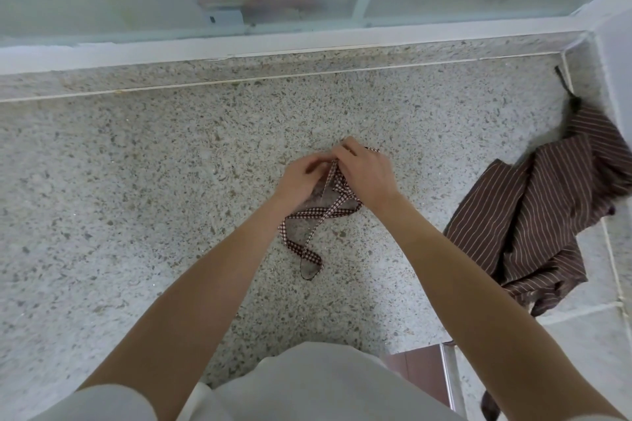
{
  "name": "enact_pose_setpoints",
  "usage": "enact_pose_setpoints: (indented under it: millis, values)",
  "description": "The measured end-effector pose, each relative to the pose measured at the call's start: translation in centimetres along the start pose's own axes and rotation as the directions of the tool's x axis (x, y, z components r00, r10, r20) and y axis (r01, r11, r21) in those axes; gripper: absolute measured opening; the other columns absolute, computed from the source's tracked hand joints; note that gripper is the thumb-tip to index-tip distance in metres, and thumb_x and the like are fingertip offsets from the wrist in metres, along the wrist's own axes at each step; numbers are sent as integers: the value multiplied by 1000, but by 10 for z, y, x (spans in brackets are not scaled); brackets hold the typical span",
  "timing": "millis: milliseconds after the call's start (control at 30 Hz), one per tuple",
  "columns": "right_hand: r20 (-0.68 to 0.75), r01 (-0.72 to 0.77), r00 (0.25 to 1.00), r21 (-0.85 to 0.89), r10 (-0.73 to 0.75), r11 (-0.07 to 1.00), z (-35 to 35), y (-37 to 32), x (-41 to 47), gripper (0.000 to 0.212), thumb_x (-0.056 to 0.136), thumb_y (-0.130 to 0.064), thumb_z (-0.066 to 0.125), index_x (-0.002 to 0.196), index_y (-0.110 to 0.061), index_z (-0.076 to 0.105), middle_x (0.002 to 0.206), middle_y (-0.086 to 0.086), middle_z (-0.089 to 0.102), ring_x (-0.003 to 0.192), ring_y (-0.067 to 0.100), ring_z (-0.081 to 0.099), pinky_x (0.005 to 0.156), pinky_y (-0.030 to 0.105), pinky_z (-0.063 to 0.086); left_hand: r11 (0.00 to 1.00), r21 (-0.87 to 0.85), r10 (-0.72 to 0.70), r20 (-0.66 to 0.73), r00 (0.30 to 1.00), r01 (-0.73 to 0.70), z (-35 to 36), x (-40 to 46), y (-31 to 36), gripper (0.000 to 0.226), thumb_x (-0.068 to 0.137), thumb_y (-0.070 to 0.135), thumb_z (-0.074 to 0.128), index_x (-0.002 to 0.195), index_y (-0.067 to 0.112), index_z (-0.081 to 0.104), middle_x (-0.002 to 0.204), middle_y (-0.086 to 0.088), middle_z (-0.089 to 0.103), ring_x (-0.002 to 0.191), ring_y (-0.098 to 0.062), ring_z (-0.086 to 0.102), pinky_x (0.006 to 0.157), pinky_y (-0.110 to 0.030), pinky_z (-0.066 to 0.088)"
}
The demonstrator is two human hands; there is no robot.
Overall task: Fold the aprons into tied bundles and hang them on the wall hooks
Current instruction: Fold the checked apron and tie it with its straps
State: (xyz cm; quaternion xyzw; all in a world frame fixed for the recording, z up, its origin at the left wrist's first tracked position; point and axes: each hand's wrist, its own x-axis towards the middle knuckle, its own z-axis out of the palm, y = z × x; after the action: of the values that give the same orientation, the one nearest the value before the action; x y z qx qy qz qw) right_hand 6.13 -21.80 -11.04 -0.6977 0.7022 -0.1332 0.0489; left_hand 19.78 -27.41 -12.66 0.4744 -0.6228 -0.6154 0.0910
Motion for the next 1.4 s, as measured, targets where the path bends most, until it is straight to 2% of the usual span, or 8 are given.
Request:
enact_pose_setpoints:
  millis: [167,267,500,667,900,1133,1300,1400]
  values:
    - [-79,-69,993,253,92,965,-3,3,-4,15,86,-10,54,92,-12,68,97,8,58,71,16,57,51,23,47,994,-109,-21,95,995,31,-13,5,5,16,85,16,66,101,18,68,88,7,66,79,-6,62,80,-21,51]
    - [-97,-102,985,334,141,937,1,7,-10,11,80,-2,62,87,-10,67,96,10,56,76,17,56,60,24,48,999,-49,10,121,993,-4,-19,11,6,11,82,18,70,94,17,69,87,4,68,83,-12,64,88,-33,52]
    - [-105,-165,965,465,239,870,7,10,-16,11,79,-11,62,86,-11,71,91,7,54,81,3,46,71,6,38,995,86,30,244,969,-53,-24,16,12,11,90,21,60,99,18,65,92,10,64,88,-9,60,90,-30,46]
    - [-96,-193,959,473,268,860,10,9,-14,14,74,-4,67,84,-12,72,90,6,56,79,4,48,67,8,40,962,241,81,187,979,-126,-19,15,15,8,97,20,46,98,17,54,78,12,53,66,0,47,57,-5,35]
    - [-42,-130,983,520,178,844,15,8,-11,10,75,-11,77,85,-14,74,89,5,59,77,7,52,68,14,44,969,216,126,-14,992,-120,-20,19,9,11,92,25,56,96,19,64,88,9,65,78,-3,57,65,-9,38]
    - [-22,-110,990,483,138,869,11,10,-10,10,76,-11,72,86,-13,74,94,8,59,87,22,56,74,35,50,855,414,329,29,944,-311,-30,22,13,15,90,29,59,98,21,68,86,13,63,75,1,53,69,-12,37]
    - [68,-242,969,437,236,866,15,7,-8,10,72,-19,74,81,-21,74,121,4,60,119,24,45,101,43,29,657,655,282,245,928,-372,-37,26,17,18,96,41,44,97,26,53,66,9,56,55,-9,51,49,-20,31]
    - [207,-269,962,603,177,751,8,5,-9,7,74,-14,77,79,-11,73,112,1,65,105,13,56,102,23,36,575,746,275,213,938,-337,-48,26,18,29,94,47,42,71,30,50,55,13,47,49,-2,42,48,-20,27]
